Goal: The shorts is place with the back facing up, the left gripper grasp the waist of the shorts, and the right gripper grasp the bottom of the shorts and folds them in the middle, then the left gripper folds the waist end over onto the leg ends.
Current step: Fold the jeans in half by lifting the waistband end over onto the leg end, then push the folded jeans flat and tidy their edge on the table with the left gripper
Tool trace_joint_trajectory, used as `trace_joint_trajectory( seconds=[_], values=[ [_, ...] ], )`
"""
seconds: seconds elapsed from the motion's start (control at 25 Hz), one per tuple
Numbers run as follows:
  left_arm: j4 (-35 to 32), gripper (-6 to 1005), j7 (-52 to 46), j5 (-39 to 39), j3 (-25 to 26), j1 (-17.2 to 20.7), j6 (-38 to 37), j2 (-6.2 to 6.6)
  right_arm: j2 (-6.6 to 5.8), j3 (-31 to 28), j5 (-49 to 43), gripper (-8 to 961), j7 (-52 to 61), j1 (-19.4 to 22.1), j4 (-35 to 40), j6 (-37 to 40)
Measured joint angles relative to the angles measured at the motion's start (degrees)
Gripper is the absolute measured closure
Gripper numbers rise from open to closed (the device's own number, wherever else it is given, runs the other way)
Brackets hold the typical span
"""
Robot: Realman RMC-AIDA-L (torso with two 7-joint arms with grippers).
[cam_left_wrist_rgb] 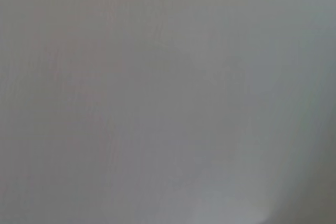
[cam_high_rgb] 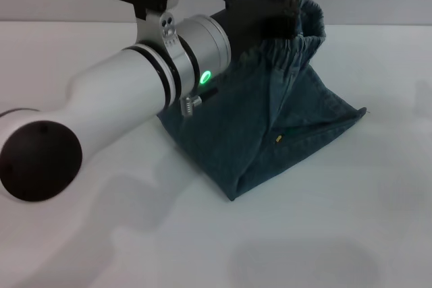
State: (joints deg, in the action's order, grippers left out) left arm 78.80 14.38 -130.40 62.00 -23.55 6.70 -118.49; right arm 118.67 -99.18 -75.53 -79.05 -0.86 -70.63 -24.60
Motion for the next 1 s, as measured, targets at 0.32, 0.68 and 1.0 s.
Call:
trace_joint_trajectory(
  seconds=[0.32, 0.68, 1.0],
  values=[
    [-1.0, 893, 0.0, 0.6, -4.6, -1.0, -3.2, 0.18, 0.09, -2.4, -0.5, 953, 0.2, -0.1, -0.1, -2.7],
    [-2.9, 750, 0.0, 1.1, -6.0, -2.6, -4.5, 0.11, 0.17, -2.5, -0.5, 952, 0.2, -0.4, 0.4, -4.6],
    [-4.2, 432, 0.6, 0.9, -8.1, 3.5, -12.4, 0.45, 0.71, -3.1, 0.6, 952, -7.2, 2.6, 0.0, -6.5]
  ],
)
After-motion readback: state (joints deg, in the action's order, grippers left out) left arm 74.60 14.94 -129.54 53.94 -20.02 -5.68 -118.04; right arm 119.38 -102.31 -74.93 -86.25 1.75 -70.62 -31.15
